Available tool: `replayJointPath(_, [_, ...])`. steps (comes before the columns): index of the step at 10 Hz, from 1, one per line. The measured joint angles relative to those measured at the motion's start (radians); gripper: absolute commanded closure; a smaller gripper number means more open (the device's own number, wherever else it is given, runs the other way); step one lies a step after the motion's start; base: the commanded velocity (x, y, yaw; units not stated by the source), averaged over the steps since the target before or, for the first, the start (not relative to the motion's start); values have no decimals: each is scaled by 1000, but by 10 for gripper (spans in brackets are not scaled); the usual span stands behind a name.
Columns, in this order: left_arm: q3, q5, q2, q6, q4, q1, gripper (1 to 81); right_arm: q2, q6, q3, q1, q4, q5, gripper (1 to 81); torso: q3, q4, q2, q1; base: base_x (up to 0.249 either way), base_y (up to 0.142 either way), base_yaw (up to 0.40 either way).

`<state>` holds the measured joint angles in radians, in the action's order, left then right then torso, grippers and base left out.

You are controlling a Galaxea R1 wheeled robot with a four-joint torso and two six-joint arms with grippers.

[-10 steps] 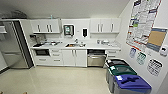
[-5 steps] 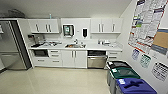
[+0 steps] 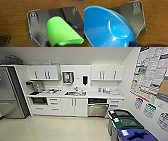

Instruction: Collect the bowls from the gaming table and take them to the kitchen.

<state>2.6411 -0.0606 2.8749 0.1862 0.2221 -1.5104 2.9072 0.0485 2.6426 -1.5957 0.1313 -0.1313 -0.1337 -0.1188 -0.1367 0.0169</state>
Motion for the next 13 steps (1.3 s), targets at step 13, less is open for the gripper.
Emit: replayJointPath(13, [0, 0, 0, 0, 0, 0, 811, 0, 0, 0, 0, 0, 0, 811, 0, 0, 0, 0, 168, 0, 0])
